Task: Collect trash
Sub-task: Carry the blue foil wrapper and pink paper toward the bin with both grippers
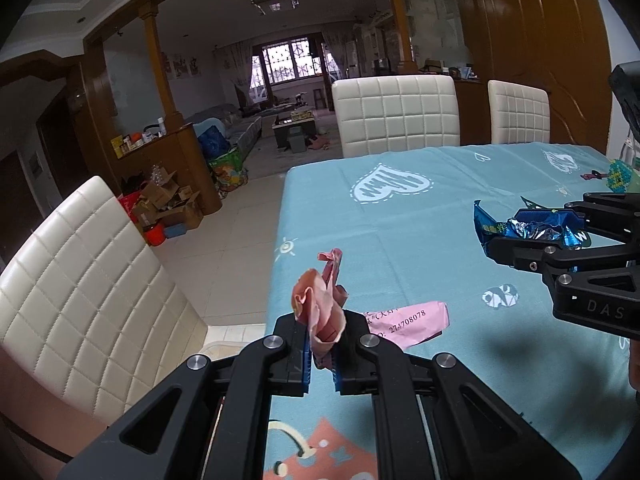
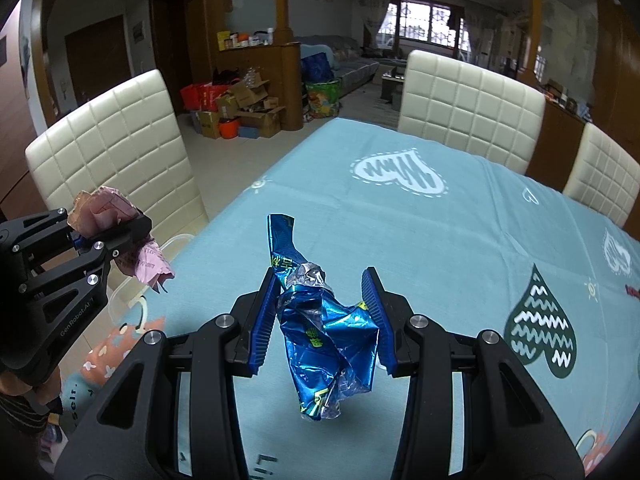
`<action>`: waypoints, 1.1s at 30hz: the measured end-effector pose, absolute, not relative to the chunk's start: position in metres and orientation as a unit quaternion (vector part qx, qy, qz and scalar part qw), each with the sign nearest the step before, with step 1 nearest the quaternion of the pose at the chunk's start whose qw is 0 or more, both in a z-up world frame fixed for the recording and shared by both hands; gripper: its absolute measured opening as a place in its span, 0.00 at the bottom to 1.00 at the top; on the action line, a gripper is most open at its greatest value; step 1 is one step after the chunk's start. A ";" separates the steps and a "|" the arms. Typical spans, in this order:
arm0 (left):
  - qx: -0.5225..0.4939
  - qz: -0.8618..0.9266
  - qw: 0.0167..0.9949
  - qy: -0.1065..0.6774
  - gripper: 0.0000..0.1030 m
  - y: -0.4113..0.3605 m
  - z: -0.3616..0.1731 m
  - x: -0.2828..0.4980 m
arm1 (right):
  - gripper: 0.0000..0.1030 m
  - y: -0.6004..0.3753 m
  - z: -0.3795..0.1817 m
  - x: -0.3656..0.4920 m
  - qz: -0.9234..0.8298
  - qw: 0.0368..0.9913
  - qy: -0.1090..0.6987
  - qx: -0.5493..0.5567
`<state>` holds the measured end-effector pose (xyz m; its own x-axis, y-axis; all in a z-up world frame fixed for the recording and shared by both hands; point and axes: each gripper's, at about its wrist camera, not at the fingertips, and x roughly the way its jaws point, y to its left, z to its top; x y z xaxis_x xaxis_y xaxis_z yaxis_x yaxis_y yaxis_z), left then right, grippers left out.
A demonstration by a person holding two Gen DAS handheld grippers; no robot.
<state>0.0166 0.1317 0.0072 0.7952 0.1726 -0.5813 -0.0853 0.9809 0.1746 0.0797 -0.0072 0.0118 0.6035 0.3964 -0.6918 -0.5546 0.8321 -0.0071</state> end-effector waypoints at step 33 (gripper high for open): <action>0.046 0.206 0.933 0.292 0.08 0.254 0.013 -0.045 | 0.44 0.134 0.032 0.057 0.352 0.856 0.323 -0.200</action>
<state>-0.0447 0.2542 0.0132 0.7447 0.4120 -0.5251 -0.3582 0.9105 0.2064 0.0566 0.1337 0.0322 0.5442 0.4731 -0.6928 -0.7311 0.6724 -0.1151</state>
